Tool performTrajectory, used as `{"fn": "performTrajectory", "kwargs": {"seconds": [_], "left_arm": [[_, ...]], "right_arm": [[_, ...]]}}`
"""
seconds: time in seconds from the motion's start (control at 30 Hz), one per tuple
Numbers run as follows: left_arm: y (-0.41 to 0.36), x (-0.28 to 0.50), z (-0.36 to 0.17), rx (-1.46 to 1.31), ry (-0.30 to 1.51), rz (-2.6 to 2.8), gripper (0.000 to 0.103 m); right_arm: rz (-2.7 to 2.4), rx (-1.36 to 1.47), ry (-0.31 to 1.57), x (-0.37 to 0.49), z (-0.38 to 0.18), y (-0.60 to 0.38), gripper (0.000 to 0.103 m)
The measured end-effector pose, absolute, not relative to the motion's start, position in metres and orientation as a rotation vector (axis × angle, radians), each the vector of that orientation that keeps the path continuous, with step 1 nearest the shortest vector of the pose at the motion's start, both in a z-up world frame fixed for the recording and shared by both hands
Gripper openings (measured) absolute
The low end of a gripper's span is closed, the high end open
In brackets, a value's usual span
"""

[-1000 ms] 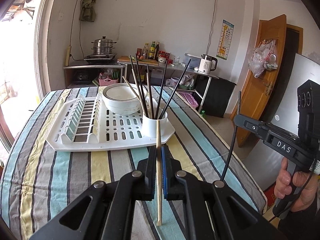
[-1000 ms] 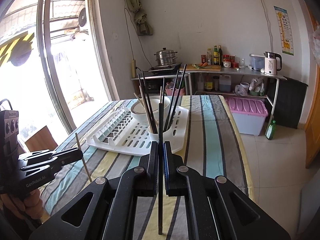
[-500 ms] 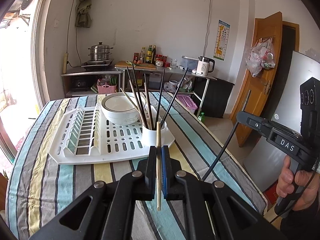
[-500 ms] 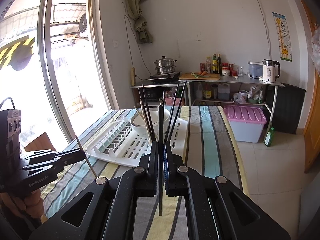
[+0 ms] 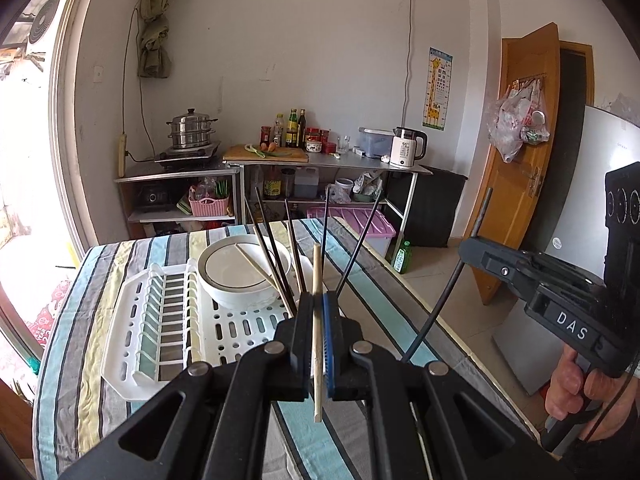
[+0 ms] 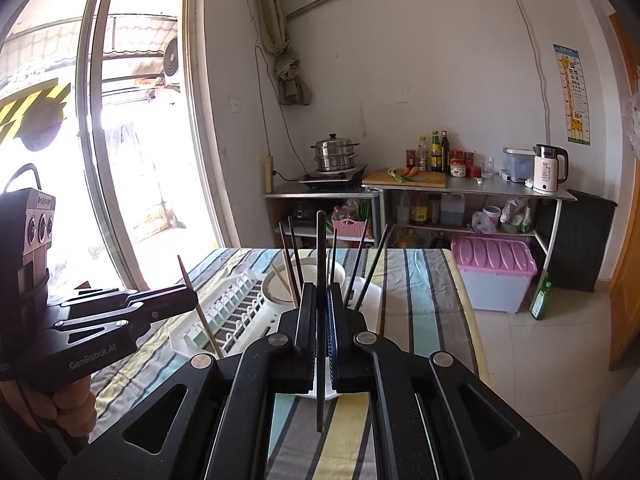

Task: Organize utensils
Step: 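Lift both held chopsticks up over the white cup, then lower both chopsticks into the white cup and open both tools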

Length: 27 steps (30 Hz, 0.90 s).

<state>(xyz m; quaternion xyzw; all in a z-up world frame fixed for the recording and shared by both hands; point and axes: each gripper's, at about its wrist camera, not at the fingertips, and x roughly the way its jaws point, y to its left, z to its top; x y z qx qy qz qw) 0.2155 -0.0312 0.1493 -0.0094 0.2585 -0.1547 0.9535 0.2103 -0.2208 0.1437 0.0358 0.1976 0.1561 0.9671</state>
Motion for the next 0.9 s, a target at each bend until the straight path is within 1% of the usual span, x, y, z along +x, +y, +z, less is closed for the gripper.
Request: {"fn": "performTrajectory", "kwargs": {"seconds": [0.4, 0.9], "left_arm": [[-0.039, 0.263, 0.167, -0.036, 0.504, -0.326, 0.005], [-0.043, 0.306, 0.168, -0.035, 0.484, -0.329, 0.005]], "right_arm": [[0.303, 0.081, 0.362, 0.248, 0.162, -0.212, 0.004], [0.310, 0.097, 0.377, 0.289, 0.153, -0.204, 0.004]]}}
